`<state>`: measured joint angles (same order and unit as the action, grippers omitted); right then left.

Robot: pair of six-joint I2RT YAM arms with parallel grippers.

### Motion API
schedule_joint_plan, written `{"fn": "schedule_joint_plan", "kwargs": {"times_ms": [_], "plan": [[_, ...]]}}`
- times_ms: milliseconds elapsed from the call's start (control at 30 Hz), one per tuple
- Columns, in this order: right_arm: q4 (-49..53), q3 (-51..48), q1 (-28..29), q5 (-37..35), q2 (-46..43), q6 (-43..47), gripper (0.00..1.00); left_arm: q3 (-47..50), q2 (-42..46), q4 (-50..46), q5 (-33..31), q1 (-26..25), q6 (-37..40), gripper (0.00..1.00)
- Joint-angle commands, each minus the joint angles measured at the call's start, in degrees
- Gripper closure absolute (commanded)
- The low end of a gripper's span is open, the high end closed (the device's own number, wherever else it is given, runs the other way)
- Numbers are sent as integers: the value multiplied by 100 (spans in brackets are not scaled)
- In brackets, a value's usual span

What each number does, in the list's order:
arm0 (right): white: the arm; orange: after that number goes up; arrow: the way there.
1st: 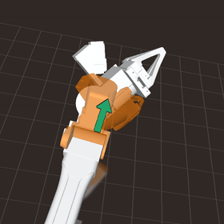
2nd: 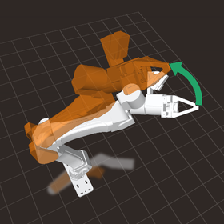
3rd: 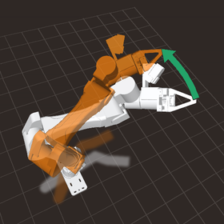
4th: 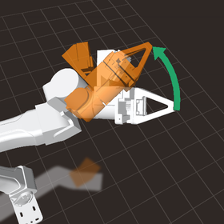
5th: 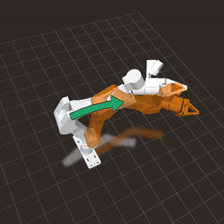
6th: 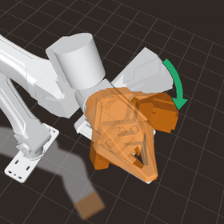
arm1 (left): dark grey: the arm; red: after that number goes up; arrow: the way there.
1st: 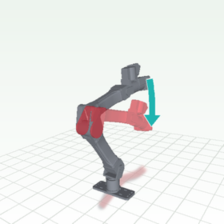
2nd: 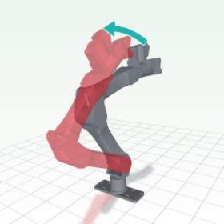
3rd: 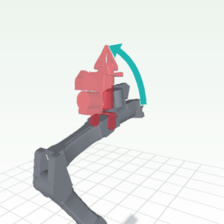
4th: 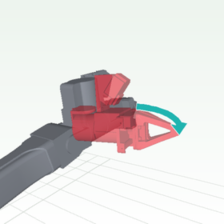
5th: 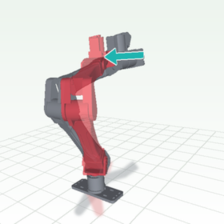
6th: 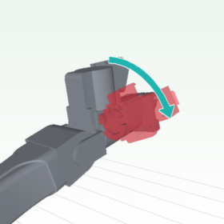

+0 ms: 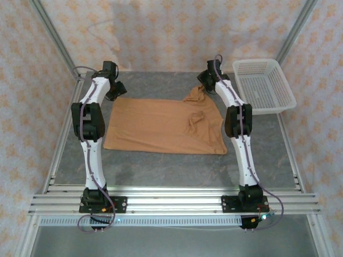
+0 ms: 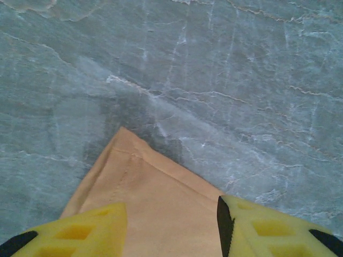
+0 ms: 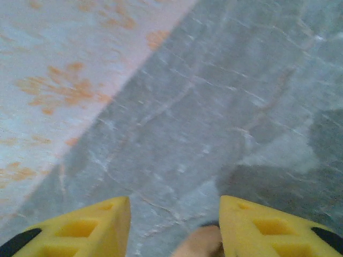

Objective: Fold the inside-out t-shirt

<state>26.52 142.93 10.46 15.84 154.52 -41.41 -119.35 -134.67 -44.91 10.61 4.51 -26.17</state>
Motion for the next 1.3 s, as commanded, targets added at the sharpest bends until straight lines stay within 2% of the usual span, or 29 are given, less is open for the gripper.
{"fn": "schedule_joint_plan", "kwargs": {"times_ms": [0, 167, 233, 400, 533, 700, 900, 1067, 1267], "plan": [[-165, -8, 16, 187, 272, -365, 62, -203, 25, -361, -411, 100, 296, 49], [-428, -150, 19, 513, 242, -557, 93, -263, -165, -387, -278, 216, 333, 47], [-405, -158, 26, 523, 174, -512, 100, -400, -316, -425, -156, 221, 341, 46], [-326, -155, 43, 578, 23, -323, 99, -727, -659, -343, -90, 225, 287, 46], [-150, -159, 79, 548, -86, -91, 100, -958, -928, -255, 14, 216, 219, 52], [-67, -226, 82, 591, -188, 15, 100, -1108, -1240, -332, 179, 175, 140, 66], [-26, -168, 70, 609, -420, 325, 100, -1209, -1222, -489, -49, 181, 126, 100], [193, -31, 9, 672, -749, 568, 100, -1552, -1046, -824, -120, 181, 174, 100], [407, -336, 17, 877, -1463, 788, 100, -1107, -410, -786, -99, 127, 214, 100]]}}
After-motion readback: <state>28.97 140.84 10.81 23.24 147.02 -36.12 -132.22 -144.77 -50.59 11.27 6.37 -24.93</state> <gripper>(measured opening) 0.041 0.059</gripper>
